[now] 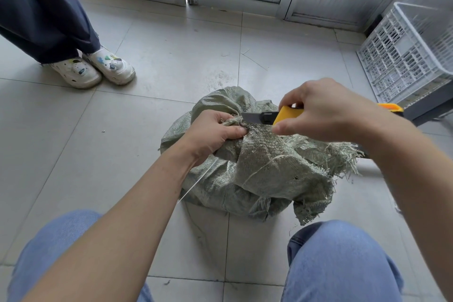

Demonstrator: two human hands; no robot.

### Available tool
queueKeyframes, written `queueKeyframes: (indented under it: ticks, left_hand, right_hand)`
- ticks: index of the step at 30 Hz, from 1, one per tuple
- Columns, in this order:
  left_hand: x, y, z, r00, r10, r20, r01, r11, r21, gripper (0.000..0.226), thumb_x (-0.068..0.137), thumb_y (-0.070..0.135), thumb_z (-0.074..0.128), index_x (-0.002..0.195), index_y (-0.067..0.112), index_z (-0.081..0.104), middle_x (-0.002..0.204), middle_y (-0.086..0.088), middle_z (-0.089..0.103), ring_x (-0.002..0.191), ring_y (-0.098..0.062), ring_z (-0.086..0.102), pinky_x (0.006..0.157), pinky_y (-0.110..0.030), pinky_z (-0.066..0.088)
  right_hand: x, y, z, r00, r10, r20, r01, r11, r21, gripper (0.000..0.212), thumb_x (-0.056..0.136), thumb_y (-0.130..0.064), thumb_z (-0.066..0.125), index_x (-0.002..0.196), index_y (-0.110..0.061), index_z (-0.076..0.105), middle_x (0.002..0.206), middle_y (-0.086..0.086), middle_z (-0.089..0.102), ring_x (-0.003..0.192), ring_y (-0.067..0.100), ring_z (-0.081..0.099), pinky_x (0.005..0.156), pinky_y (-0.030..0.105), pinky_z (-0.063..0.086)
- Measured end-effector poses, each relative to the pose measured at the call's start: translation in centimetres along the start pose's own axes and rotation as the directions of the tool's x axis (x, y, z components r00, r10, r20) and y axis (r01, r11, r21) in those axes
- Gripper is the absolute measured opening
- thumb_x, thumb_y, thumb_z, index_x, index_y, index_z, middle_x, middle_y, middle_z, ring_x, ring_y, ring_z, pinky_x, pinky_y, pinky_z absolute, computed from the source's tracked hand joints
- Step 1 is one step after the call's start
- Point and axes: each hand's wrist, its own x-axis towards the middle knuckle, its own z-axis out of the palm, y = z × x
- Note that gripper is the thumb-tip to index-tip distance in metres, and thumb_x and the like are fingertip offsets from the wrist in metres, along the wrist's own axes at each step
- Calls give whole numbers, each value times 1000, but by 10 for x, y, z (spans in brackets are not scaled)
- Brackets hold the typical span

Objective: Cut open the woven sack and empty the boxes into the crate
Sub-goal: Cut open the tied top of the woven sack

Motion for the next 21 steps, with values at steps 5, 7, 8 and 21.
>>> queueKeyframes:
  ticks: [5,7,8,21]
  left_hand:
    - [0,0,-1,1000,8,-21,-8,1000,0,9,82,-3,66,80,6,66,62,-3,64,46,-9,63,44,-26,56]
    - [0,-1,-1,1000,3,-20,-3,1000,-3,12,82,-3,66,76,7,66,58,-1,65,45,-9,62,43,-26,56]
    - [0,-1,-1,1000,2,-18,-2,1000,-3,14,82,-3,66,74,8,66,56,0,65,45,-9,63,43,-26,56]
    - [3,-6,-4,1000,10,-13,-10,1000,-8,8,81,-1,67,87,4,67,66,-3,67,52,-10,65,48,-28,57]
  right_hand:
    - [2,3,9,998,31,49,-30,999,-22,40,72,-52,72,100,-23,72,91,4,69,82,23,65,80,43,57]
    - [2,3,10,998,34,50,-33,999,-15,39,72,-52,72,100,-23,72,91,4,68,83,23,64,80,43,56]
    - [2,3,10,998,30,47,-30,999,-15,39,72,-52,72,99,-24,72,90,3,68,82,23,63,80,43,56]
    - [8,5,23,999,34,27,-39,978,205,28,74,-43,74,83,-18,72,71,-1,60,62,16,53,59,28,45]
